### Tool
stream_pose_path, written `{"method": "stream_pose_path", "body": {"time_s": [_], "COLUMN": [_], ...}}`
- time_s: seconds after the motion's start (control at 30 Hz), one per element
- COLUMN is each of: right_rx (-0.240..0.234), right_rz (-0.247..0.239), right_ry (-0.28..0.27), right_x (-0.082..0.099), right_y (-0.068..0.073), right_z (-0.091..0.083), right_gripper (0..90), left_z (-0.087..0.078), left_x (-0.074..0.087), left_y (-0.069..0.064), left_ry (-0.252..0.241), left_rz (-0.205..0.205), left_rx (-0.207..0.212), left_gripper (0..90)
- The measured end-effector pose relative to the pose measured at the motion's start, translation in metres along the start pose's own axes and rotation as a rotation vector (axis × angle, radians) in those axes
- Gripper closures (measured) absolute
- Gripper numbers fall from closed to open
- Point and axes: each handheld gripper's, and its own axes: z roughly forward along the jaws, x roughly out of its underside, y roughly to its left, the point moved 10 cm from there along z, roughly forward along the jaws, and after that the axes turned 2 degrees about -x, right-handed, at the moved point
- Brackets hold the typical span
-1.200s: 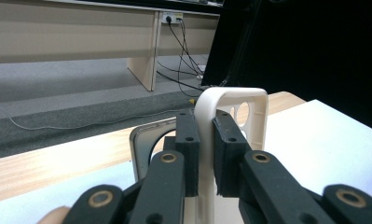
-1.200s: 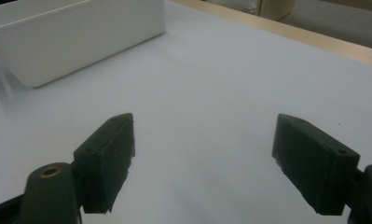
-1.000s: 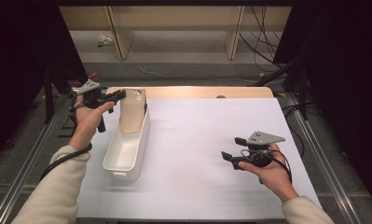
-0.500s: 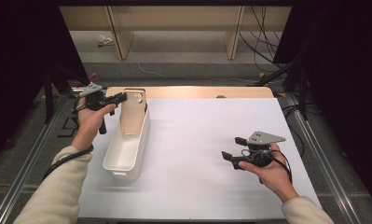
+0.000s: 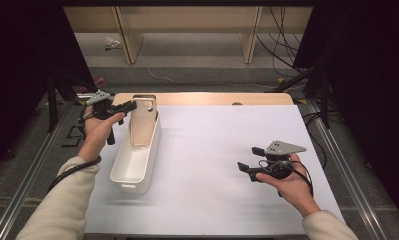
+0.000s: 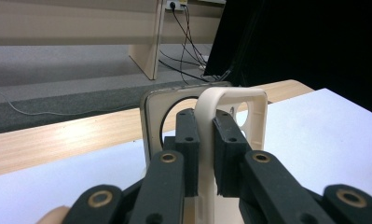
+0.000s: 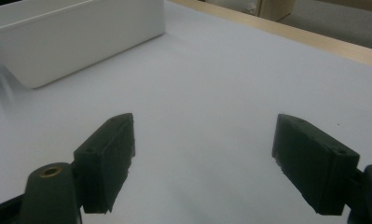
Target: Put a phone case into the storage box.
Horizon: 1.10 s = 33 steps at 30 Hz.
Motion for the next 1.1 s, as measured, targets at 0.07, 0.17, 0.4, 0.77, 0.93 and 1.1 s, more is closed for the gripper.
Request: {"method": "stream_pose_path", "body": {"time_s": [0.07,0.17,0.4,0.77,0.93,1.1], "right_rx": [0.001,0.000,0.000,-0.002,-0.003,-0.003], "right_rz": [0.000,0.000,-0.001,-0.001,0.000,0.001], "right_ry": [-0.001,0.000,0.000,0.001,0.002,0.004], "right_x": [-0.0001,0.0000,0.0001,0.0002,0.0005,0.0008], "right_y": [0.0000,0.0000,0.0001,0.0002,0.0002,0.0001], "right_z": [0.0000,0.0001,0.0003,0.0002,0.0005,0.0006], "right_gripper": [22.1,22.1,22.1,22.1,22.1,22.2], "left_z": [0.0008,0.0023,0.0045,0.0062,0.0068,0.0074], "left_x": [0.0010,0.0028,0.0053,0.0043,0.0026,0.0034], "left_y": [0.0007,0.0020,0.0042,0.0059,0.0066,0.0077], "left_ry": [0.000,0.003,0.007,0.003,-0.001,-0.005], "left_rz": [-0.002,-0.003,-0.008,-0.005,-0.002,0.004], "left_rx": [-0.001,-0.005,-0.014,-0.021,-0.027,-0.031], "left_gripper": [81.7,81.7,81.5,81.5,81.4,81.2]}}
